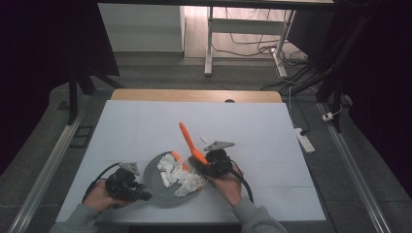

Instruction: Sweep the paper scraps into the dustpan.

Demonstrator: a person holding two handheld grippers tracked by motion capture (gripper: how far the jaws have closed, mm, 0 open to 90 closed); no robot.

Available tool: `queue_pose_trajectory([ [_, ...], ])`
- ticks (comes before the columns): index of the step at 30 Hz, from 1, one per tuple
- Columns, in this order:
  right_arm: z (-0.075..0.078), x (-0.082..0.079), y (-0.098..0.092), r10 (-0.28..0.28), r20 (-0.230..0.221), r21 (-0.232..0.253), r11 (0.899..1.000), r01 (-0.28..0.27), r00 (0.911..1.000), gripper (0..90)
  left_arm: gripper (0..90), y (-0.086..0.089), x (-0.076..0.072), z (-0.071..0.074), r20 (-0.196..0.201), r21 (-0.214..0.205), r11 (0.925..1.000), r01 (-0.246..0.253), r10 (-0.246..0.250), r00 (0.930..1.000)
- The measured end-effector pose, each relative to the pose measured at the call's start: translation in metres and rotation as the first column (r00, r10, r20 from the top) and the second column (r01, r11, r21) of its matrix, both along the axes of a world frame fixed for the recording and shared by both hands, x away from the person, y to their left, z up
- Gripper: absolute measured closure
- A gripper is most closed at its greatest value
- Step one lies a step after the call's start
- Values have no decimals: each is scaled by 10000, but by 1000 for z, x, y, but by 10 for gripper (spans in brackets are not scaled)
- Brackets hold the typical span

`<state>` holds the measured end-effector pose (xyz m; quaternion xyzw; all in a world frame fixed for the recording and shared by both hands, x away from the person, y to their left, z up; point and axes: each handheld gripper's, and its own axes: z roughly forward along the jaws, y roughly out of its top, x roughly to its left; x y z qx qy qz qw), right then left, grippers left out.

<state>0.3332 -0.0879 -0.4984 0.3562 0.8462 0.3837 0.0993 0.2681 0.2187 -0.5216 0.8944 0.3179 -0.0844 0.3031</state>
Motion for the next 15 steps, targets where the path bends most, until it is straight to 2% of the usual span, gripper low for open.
queue_pose_trajectory([
  [6, 3, -9, 34, 811, 100, 127, 9966, -812, 9967, 703, 611, 0, 0, -1, -6, -17, 10000, 2, -2, 10000],
  [9, 5, -16, 46, 1379, 168, 271, 9900, -1383, 9903, 702, 611, 0, 1, -1, -10, -18, 10000, 32, -32, 10000],
  [11, 7, -19, 48, 1549, 315, 237, 9875, -1557, 9874, 703, 611, 0, 1, -1, -36, -48, 10000, 6, -6, 10000],
  [15, 16, -15, 36, 1285, 549, 596, 9895, -1318, 9902, 703, 611, 0, 1, -2, -51, -73, 10000, -3, 2, 10000],
])
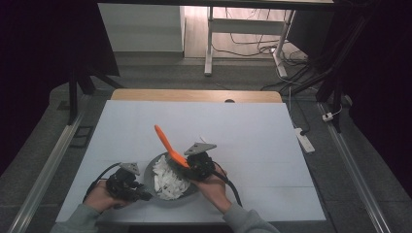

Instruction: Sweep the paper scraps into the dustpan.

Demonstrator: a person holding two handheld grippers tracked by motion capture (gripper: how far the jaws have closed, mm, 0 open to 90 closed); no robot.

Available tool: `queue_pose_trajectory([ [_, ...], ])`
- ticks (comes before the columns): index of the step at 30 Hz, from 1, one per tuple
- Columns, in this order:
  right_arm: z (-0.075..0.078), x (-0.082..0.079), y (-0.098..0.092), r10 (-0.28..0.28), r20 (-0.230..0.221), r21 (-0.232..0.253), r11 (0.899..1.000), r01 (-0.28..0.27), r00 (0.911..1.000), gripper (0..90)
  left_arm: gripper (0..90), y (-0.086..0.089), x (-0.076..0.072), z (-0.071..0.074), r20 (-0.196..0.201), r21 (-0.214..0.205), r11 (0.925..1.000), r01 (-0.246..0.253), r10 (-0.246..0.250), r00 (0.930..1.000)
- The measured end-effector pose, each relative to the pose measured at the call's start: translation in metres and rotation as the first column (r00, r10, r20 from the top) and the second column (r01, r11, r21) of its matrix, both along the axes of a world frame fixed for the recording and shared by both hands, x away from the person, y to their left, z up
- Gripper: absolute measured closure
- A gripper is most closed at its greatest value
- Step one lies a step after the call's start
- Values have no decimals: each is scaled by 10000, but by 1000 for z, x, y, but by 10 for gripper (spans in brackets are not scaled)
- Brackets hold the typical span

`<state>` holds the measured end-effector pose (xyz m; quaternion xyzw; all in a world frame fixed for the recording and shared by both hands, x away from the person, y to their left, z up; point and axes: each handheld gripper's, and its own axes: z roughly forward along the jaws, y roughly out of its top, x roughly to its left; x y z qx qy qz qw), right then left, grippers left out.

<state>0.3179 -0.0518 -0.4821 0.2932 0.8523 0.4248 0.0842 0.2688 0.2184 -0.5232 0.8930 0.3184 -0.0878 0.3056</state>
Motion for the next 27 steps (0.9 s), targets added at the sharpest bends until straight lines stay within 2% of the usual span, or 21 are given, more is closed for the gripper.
queue_pose_trajectory([
  [7, 15, 14, -29, -770, 218, 607, 9953, 755, 9968, 703, 611, 0, 1, 0, 29, 11, 10000, 9, -9, 10000],
  [14, 21, 30, -50, -1390, 324, 871, 9869, 1357, 9898, 703, 611, -1, 1, 0, 68, -17, 9999, -142, 143, 9999],
  [17, 22, 40, -60, -1705, 405, 901, 9819, 1663, 9845, 703, 611, 0, 3, 0, 93, -31, 9997, -225, 225, 9997],
  [22, 19, 64, -79, -2403, 514, 919, 9676, 2350, 9693, 703, 611, 1, 7, 0, 109, -109, 9985, -540, 541, 9985],
  [27, 11, 92, -90, -2957, 345, 583, 9542, 2935, 9547, 703, 611, 1, 12, -1, 109, -205, 9969, -753, 756, 9971],
])
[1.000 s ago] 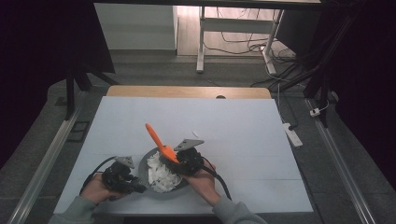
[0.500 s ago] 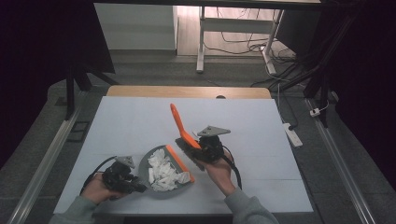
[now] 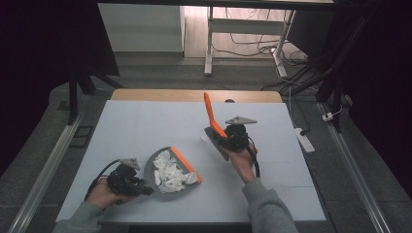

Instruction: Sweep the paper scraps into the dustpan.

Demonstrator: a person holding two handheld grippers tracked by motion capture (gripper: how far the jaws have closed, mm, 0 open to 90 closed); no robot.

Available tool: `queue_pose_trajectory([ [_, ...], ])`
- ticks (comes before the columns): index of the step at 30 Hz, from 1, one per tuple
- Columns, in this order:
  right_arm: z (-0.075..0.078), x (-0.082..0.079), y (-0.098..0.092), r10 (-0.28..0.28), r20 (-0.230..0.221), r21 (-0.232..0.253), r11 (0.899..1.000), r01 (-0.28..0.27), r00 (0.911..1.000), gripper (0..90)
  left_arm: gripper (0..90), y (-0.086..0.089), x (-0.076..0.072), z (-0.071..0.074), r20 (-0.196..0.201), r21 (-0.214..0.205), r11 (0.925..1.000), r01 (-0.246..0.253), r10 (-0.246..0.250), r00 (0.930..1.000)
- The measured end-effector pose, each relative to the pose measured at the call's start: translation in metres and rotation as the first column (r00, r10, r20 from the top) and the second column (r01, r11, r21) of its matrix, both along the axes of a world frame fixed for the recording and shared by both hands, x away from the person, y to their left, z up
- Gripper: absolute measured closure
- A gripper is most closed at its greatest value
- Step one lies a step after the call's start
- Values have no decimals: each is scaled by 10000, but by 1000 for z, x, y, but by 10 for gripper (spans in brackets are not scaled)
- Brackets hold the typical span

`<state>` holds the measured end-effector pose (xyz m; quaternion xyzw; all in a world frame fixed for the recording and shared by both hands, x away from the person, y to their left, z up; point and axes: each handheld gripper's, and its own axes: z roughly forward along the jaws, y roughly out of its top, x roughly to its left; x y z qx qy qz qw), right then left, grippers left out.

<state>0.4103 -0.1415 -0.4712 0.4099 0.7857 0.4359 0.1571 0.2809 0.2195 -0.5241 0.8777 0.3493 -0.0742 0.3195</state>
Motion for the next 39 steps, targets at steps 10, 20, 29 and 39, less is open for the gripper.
queue_pose_trajectory([
  [10, -7, 32, 11, 144, -178, -664, 9977, -156, 9997, 703, 612, -6, 18, 2, 6, -71, 9997, -215, 215, 9998],
  [20, -20, 51, 29, 129, -439, -1465, 9890, -193, 9990, 703, 612, -15, 32, 4, -66, 159, 9997, -210, 212, 9998],
  [29, -26, 50, 39, 299, -655, -1684, 9849, -406, 9974, 704, 612, -21, 36, 3, -140, 163, 9997, -192, 194, 9997],
  [39, -27, 17, 64, 1676, -911, -1285, 9755, -1785, 9816, 704, 612, -22, 36, 3, -169, 178, 9996, -205, 208, 9996],
])
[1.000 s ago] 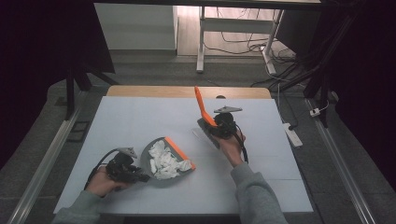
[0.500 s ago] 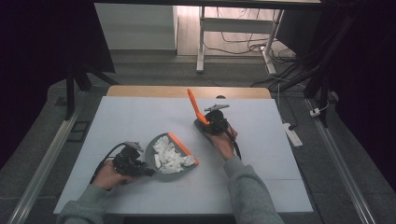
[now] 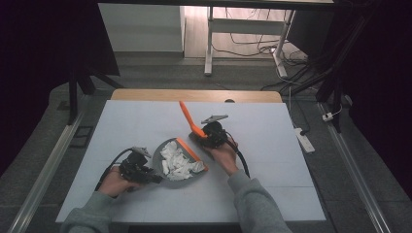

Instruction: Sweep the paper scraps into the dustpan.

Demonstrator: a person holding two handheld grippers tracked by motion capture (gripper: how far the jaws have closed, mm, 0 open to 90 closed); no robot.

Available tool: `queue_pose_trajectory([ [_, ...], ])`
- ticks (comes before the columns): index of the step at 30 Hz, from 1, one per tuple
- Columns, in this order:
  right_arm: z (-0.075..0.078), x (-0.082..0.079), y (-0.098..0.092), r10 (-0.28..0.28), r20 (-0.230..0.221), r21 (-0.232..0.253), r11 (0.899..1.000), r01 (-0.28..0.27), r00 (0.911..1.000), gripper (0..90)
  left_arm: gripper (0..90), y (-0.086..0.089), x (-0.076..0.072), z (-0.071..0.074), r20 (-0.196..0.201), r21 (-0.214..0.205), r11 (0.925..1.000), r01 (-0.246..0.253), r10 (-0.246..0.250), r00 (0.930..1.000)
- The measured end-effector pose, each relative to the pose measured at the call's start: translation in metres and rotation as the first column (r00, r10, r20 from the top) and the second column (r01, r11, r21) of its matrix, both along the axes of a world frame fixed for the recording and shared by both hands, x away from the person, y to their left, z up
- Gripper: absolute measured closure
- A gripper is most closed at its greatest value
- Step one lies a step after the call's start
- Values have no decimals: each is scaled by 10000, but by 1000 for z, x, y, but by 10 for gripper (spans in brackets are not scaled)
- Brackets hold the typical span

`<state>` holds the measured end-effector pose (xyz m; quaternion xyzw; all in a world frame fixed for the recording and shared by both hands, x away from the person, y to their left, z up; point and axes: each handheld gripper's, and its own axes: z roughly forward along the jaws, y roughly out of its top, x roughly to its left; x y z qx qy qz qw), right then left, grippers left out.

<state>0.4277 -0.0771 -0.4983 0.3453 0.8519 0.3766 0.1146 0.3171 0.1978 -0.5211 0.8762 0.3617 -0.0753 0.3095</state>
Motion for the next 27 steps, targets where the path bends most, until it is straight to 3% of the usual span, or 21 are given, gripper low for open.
queue_pose_trajectory([
  [4, 8, -19, 6, 1172, -113, 523, 9918, -1165, 9930, 704, 612, 0, 0, 0, -14, 16, 10000, -4, 4, 10000],
  [7, 25, -22, -2, 873, 304, 1089, 9900, -901, 9957, 704, 612, -1, 0, 0, -24, 21, 10000, -10, 11, 10000],
  [11, 33, -13, -15, 155, 585, 865, 9960, -205, 9982, 703, 612, -1, 0, 0, -19, 26, 10000, -23, 23, 10000],
  [18, 14, 7, -17, -519, 624, 156, 9986, 510, 9967, 703, 612, -1, -1, 0, -30, 19, 10000, -35, 35, 10000],
  [24, -1, 14, -5, -347, 335, -319, 9989, 357, 9988, 704, 612, -1, 0, -1, -53, 21, 10000, -33, 33, 10000],
  [27, -1, 10, 1, -159, 240, -243, 9996, 165, 9996, 704, 612, -2, -1, -1, -51, 23, 10000, -53, 53, 10000],
])
